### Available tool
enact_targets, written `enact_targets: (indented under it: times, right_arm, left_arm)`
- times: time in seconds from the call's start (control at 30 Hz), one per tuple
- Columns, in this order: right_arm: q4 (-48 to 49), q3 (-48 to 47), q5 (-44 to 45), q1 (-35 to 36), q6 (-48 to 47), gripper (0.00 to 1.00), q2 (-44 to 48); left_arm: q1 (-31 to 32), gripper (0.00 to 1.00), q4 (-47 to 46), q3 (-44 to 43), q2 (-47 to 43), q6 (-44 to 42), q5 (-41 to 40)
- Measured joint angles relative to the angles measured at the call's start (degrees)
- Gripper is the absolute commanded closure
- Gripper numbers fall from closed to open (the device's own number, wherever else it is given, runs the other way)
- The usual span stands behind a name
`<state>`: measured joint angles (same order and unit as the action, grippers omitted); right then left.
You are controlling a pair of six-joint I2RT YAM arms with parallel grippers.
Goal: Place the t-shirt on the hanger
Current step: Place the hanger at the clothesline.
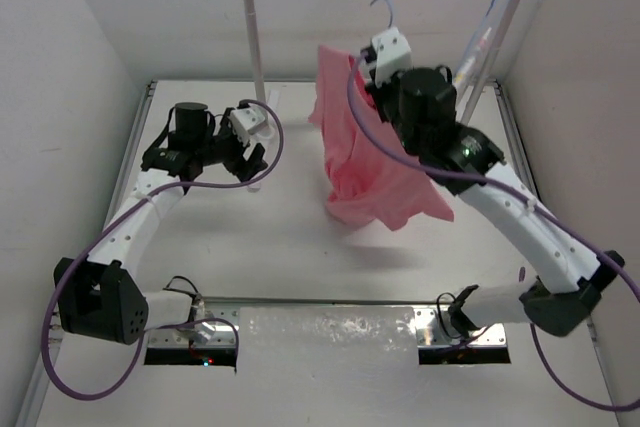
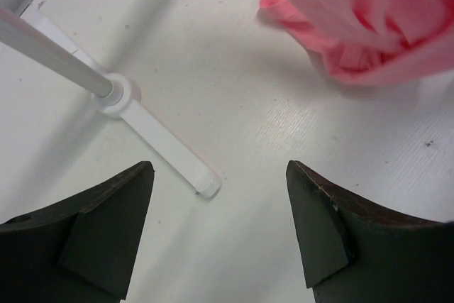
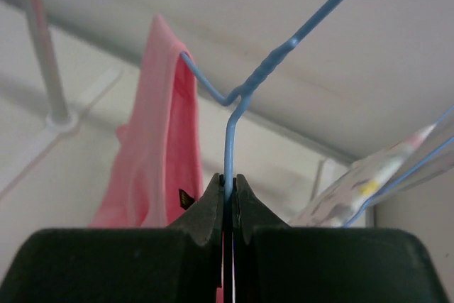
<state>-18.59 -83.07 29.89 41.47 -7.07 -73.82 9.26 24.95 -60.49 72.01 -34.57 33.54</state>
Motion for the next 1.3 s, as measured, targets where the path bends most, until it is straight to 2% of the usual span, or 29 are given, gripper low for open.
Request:
enact_targets:
  times: [0.2,0.3,0.5,0.67,0.9,1.07,1.3]
  right_arm:
    - [-11.2,-30.5,7.2,-1.8,0.0,1.0,-17.4]
    - [-14.6,-38.7,8.4,-4.4,0.4,1.0,-23.7]
    - [-16.0,-39.4,9.1,-11.0,2.6,1.0,-28.0]
    - [-12.3,-39.4,10.5,-15.0,3.2,1.0,-28.4]
    - [-7.2,-39.6,12.3,-16.9,2.3,1.0,-28.7]
    - [-7.2,-42.8,11.8,-20.5,2.7,1.0,-33.0]
    - [-8.4,-38.3,8.5,-22.1,2.8,1.0,-34.6]
  left_arm:
    - [0.0,0.27,2.6,-0.3,-2.1,0.3,-1.4]
    - [0.0,0.27,3.6,-0.3,-3.1,0.1,-1.4]
    - [0.0,0.27,4.8,-0.3,-3.2,-0.6,-1.4]
    - [0.0,0.28,5.4,-0.3,-3.2,-1.6,-1.4]
    - [0.0,0.28,5.8,-0.3,-3.2,-2.5,-1.4]
    - [0.0,0.28,5.8,-0.3,-3.2,-2.7,-1.4]
    - [0.0,0.28,5.9,-0.1,-3.1,-2.7,-1.4]
